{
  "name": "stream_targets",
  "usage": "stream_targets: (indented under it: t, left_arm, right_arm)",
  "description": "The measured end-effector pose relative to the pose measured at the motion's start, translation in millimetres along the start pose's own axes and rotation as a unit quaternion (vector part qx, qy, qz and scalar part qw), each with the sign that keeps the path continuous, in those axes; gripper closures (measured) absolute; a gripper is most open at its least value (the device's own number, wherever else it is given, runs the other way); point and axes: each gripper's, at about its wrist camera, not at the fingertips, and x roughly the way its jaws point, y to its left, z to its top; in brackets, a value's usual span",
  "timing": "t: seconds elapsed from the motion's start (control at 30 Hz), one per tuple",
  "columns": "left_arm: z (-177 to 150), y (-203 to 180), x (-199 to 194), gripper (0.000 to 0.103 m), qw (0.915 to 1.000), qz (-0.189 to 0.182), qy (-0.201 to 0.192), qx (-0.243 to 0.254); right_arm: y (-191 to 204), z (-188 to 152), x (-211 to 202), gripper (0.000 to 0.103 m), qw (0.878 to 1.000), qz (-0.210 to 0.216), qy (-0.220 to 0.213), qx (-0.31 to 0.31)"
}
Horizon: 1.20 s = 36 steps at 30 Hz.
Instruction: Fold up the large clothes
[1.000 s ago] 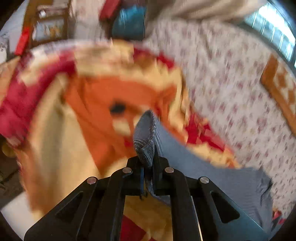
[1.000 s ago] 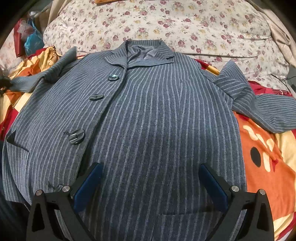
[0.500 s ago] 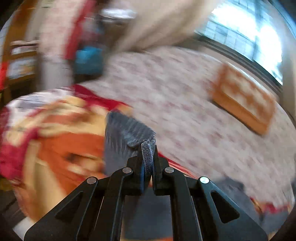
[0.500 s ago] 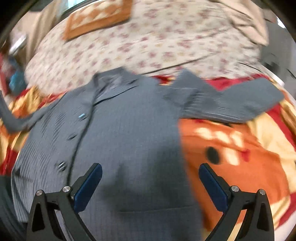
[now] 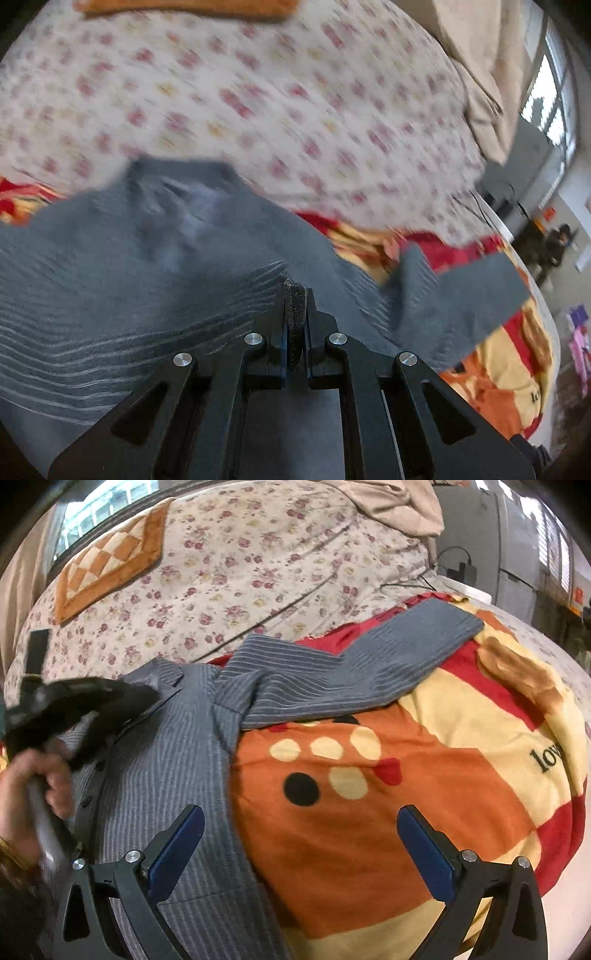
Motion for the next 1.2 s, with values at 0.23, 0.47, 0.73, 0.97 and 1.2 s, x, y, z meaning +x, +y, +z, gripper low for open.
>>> stream_targets:
  t: [0.23, 0.47, 0.73, 0.97, 1.2]
  left_arm:
    - [-28, -30, 12, 0.098, 0.9983, -0.052, 0.022, -0.014]
    - [-48, -27, 23, 0.070, 0.9927, -0.081, 0.078, -0.043]
    - [-36, -12, -32, 0.062, 0.9896, -0.128, 0.066, -0.005]
    - [2, 134, -83, 0.062, 0.9924, 0.115, 0.001, -0.044]
    - [-16, 214, -68, 0.065, 0.9750, 0.184, 0.014, -0.124]
  right_arm:
    - [-30, 3, 1, 0.000, 0.998, 0.009, 0.006, 0.066]
    - [-28, 2, 0, 0.000, 0.998, 0.005, 0.007, 0.062]
    - [-19, 6, -3, 0.000, 0.998, -0.019, -0.012, 0.055]
    - [30, 27, -6, 0.004, 0.995, 0.081, -0.050, -0.014]
    - [134, 78, 41, 0.021, 0.964, 0.217, -0.005, -0.154]
